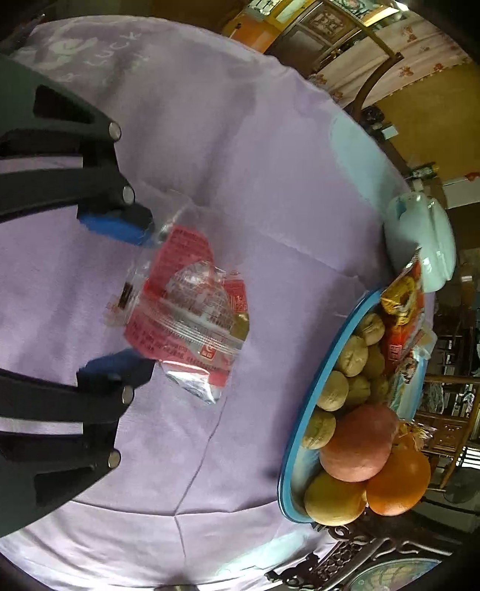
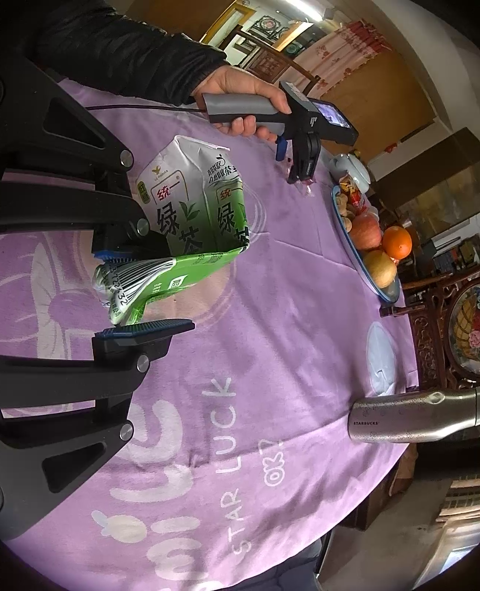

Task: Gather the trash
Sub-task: 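Grasp the red snack wrapper with the left gripper and lift it, then carry the wrapper and carton over the red wastebasket with both grippers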

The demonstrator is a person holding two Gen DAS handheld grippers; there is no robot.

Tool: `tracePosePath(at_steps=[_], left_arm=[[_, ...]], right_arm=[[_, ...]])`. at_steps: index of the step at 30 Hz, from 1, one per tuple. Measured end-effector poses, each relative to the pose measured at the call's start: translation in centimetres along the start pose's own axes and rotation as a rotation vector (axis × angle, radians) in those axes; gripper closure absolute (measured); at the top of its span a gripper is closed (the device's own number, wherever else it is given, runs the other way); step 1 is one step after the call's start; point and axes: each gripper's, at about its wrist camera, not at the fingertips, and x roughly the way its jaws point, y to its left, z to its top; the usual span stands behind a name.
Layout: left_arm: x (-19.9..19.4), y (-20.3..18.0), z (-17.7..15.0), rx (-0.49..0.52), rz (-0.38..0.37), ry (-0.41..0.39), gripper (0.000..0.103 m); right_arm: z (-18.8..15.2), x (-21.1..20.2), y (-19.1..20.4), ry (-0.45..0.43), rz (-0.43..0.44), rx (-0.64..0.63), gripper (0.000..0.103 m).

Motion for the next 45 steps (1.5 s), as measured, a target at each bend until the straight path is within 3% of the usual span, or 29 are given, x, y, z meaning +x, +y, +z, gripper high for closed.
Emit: tracePosePath(at_steps=[4,11,17,30,33,37,45], left_arm=[[-2.6,0.1,-1.1,0.01,-0.039,-0.027,0.068],[-8.4,-1.8,-6.2,0.136,-0.158,-0.092,0.068],[-12.3,-5.2,-13.9,0.306,-0.278,-0.085,0.067],[-20.3,-12.6,-31.3,0.745,-0.441,-0.126,0.067],[-21.2,-14.2,-34.4,0.82,-0.461,-0.127,0.067],[-21.6,-16.1,-38.2,0.905,-0.506,-0.062,0.067],[-23.2,-19.4,-45.6,1.09,-0.557,-0.062,0.067]], right_arm=[[-0.4,-0.9,0.3,-0.013,-0.004,0.004,0.076],[-2.8,-3.8,0.8,-0.035,-0.03,0.015,0.076],[-7.1,-7.5,0.0,-0.07,-0.079,0.073,0.076],[-18.3,-14.6,-5.6,-0.126,-0.188,0.294,0.076],[-20.3,-15.7,-6.6,-0.144,-0.191,0.335,0.076],[-23.1,-17.4,-7.9,-0.167,-0.206,0.379,0.076],[-30.4,-21.9,-12.8,-0.207,-0.289,0.544,0.076]])
